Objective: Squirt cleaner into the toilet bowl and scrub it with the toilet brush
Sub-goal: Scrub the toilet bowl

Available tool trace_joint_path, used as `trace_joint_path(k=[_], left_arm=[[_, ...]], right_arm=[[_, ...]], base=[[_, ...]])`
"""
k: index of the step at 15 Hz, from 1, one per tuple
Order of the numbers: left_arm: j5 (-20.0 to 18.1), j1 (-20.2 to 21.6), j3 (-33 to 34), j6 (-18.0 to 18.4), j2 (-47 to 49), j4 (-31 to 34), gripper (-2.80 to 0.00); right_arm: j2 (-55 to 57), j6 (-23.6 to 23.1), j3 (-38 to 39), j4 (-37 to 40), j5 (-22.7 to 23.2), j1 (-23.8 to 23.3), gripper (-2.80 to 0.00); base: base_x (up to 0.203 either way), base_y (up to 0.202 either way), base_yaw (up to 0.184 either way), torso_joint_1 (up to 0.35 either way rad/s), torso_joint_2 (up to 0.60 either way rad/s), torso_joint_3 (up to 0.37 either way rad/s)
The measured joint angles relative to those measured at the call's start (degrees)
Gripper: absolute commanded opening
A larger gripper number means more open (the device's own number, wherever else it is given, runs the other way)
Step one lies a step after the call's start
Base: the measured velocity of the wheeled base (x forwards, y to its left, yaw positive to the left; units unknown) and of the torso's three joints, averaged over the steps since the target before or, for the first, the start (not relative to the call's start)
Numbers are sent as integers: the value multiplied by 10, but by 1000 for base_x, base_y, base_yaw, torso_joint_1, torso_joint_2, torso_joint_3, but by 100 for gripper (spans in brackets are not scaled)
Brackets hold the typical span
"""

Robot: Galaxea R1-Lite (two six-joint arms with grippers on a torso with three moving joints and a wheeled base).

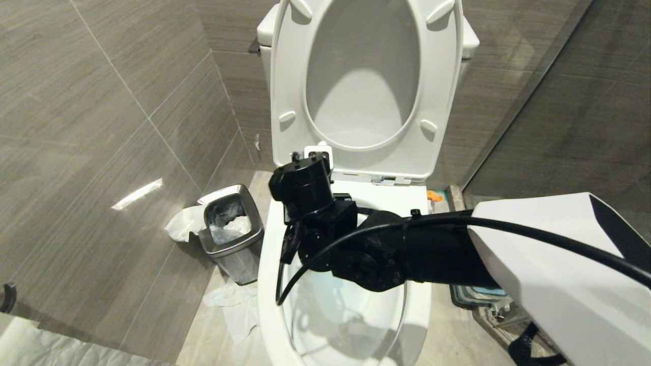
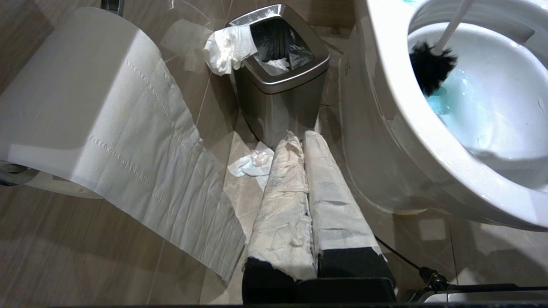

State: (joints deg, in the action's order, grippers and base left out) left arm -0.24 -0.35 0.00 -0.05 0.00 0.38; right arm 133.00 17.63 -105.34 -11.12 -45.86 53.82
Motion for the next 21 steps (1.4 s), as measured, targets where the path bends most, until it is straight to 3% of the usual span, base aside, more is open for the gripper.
trace_joint_path(k=[4, 11, 16, 21], left_arm=[[0, 0, 0, 0, 0, 0, -280], [0, 0, 0, 0, 0, 0, -280], [0, 0, 0, 0, 0, 0, -280], [0, 0, 0, 0, 0, 0, -280]], right_arm=[[-24, 16, 68, 7, -2, 57, -280], [-186, 75, 348, 5, -6, 105, -280], [-277, 74, 427, 6, -10, 43, -280], [-272, 45, 383, -4, -8, -47, -280]], base=[[0, 0, 0, 0, 0, 0], [0, 0, 0, 0, 0, 0], [0, 0, 0, 0, 0, 0], [0, 0, 0, 0, 0, 0]])
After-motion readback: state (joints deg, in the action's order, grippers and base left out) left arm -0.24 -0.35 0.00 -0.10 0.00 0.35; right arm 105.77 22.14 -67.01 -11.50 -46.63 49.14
